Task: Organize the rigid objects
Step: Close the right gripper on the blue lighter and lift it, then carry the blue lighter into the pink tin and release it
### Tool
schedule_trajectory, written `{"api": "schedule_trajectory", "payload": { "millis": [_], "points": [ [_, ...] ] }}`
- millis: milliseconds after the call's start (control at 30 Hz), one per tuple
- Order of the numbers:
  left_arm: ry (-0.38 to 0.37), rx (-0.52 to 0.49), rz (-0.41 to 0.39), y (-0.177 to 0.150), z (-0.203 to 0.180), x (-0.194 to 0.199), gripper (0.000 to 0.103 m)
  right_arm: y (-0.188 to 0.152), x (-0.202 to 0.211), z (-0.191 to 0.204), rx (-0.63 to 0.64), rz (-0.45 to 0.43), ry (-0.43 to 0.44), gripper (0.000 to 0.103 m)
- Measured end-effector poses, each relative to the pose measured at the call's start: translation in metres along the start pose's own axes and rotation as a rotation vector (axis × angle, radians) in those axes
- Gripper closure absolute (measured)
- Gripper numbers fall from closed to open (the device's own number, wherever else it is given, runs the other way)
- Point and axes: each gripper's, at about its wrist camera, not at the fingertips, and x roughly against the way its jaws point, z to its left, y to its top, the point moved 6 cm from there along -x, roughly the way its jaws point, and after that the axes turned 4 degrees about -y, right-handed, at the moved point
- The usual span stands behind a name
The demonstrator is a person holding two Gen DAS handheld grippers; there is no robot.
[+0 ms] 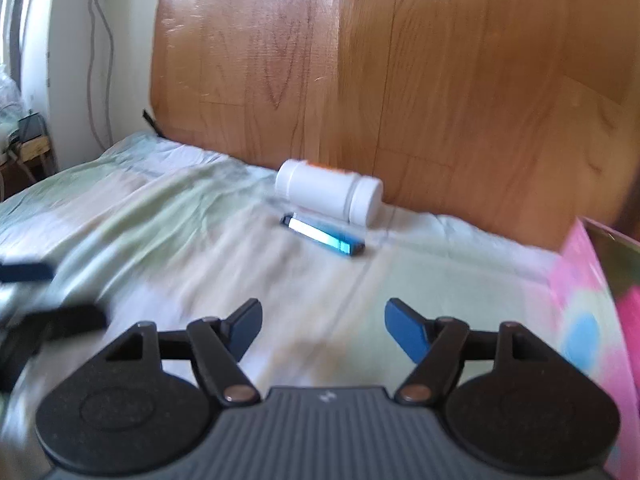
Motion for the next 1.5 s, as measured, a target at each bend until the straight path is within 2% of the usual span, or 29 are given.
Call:
{"api": "schedule_trajectory", "payload": {
  "millis": [167, 233, 267, 367, 433, 633, 767, 900, 1000, 1067, 1133, 1233, 1333, 1400, 1500],
  "points": [
    [-0.01, 0.033, 0.007, 0.0, 0.003, -0.002, 0.0, 0.026, -0.056, -0.001, 0.011, 0.055, 0.0, 0.029],
    [-0.014, 0.032, 0.005, 0.0, 0.003, -0.002, 0.0, 0.028, -0.074, -0.001, 0.017, 0.096, 0.006, 0.035],
    [-0.015, 0.03, 0.005, 0.0, 0.003, -0.002, 0.0, 0.029, -0.079, -0.001, 0.016, 0.108, 0.026, 0.041],
    [-0.019, 0.036, 0.009, 0.0, 0.004, -0.003, 0.0, 0.03, -0.077, 0.004, 0.01, 0.117, 0.103, 0.074],
    [-0.022, 0.045, 0.011, 0.0, 0.005, -0.004, 0.0, 0.025, -0.067, 0.011, 0.04, 0.114, 0.092, 0.08],
    [-0.037, 0.057, 0.009, 0.001, 0.007, -0.004, 0.0, -0.011, -0.006, 0.016, 0.027, 0.103, 0.116, 0.081],
    [-0.055, 0.052, 0.002, 0.001, 0.005, -0.003, 0.0, -0.055, 0.064, 0.006, -0.046, 0.109, 0.179, 0.081],
    [-0.08, 0.021, -0.006, 0.0, -0.001, 0.001, 0.0, -0.098, 0.132, -0.02, -0.154, 0.11, 0.198, 0.081],
    [-0.1, -0.023, -0.009, -0.002, -0.01, 0.004, 0.0, -0.133, 0.183, -0.049, -0.264, 0.085, 0.151, 0.081],
    [-0.107, -0.039, 0.02, -0.005, -0.02, 0.004, 0.0, -0.154, 0.21, -0.065, -0.297, 0.067, 0.062, 0.081],
    [-0.175, 0.0, 0.082, -0.012, -0.038, 0.006, 0.0, -0.175, 0.232, -0.078, -0.337, 0.056, 0.001, 0.081],
    [-0.363, 0.025, 0.176, -0.024, -0.091, 0.018, 0.0, -0.192, 0.25, -0.085, -0.405, 0.018, 0.0, 0.083],
    [-0.556, 0.048, 0.308, -0.039, -0.15, 0.028, 0.0, -0.194, 0.249, -0.088, -0.444, -0.011, 0.021, 0.083],
    [-0.606, 0.051, 0.398, -0.05, -0.18, 0.027, 0.0, -0.193, 0.247, -0.091, -0.466, -0.024, 0.042, 0.083],
    [-0.632, 0.059, 0.504, -0.067, -0.209, 0.022, 0.006, -0.2, 0.251, -0.094, -0.493, -0.048, 0.069, 0.084]
  ]
}}
